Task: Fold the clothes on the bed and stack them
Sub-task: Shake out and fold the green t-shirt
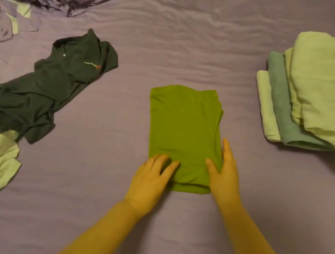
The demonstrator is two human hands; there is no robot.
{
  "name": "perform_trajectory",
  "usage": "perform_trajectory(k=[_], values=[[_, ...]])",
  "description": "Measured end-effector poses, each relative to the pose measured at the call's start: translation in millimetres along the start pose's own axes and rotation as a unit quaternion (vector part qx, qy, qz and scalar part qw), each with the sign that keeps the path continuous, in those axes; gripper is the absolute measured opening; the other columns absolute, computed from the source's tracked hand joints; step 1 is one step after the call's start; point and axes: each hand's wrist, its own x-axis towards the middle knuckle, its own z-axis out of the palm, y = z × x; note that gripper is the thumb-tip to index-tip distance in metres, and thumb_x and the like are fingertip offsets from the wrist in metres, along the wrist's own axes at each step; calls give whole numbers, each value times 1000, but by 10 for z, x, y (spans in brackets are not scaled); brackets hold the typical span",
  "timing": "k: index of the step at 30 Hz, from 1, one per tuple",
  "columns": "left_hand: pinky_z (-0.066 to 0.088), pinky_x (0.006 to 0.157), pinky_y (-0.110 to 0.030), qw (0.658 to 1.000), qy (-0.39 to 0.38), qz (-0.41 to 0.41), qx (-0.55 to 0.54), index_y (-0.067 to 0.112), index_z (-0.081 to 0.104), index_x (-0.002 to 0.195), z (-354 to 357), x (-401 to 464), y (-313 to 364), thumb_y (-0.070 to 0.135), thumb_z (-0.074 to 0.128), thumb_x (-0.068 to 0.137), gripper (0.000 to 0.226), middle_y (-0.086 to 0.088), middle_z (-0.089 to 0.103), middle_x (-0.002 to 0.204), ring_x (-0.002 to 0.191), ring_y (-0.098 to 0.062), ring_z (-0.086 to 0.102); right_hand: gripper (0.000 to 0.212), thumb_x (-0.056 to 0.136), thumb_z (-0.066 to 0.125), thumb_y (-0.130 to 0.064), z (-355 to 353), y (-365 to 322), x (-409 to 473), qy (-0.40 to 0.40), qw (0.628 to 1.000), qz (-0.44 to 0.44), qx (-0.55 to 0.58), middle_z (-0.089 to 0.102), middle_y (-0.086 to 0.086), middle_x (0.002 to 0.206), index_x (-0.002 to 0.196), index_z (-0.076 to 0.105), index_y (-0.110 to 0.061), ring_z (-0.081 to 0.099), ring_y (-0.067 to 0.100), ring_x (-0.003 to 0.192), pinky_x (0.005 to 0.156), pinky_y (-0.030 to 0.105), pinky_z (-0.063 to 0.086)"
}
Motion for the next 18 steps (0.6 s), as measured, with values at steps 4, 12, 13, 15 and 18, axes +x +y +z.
perform_trajectory(k=[4,12,13,15,18], values=[[30,62,-31,996,-12,76,42,19,64,91,-118,-95,-84,20,45,71,27,-1,62,80,71,-24,56,69,90,60,-9,-12,63,-115,-22,1000,9,2,33,9,150,148,23,-15,33,26,136,109,31,27],[44,83,-34,975,-25,-162,-148,16,68,112,-158,-10,-142,31,46,78,43,-8,63,107,101,-26,51,67,92,57,-30,24,204,-135,-40,988,42,-146,36,14,148,147,27,-7,35,32,134,107,42,32],[42,90,-36,948,-28,-245,-199,12,61,123,-153,81,-153,31,50,83,45,-12,60,114,106,-30,51,67,93,55,-32,35,152,-90,-35,991,59,-115,34,15,148,147,25,-6,34,31,135,107,42,31],[42,92,-41,887,-43,-367,-276,6,52,131,-116,274,-217,29,61,88,49,-18,58,116,108,-35,53,66,94,52,-32,77,56,28,-27,993,78,-85,34,17,148,147,25,-4,34,32,135,107,38,30],[46,89,-45,852,-25,-403,-335,6,54,125,-109,561,-263,29,66,87,46,-16,62,116,108,-34,57,55,95,50,-35,155,-23,232,-6,993,78,-93,50,21,134,137,41,-1,47,36,123,94,38,39]])
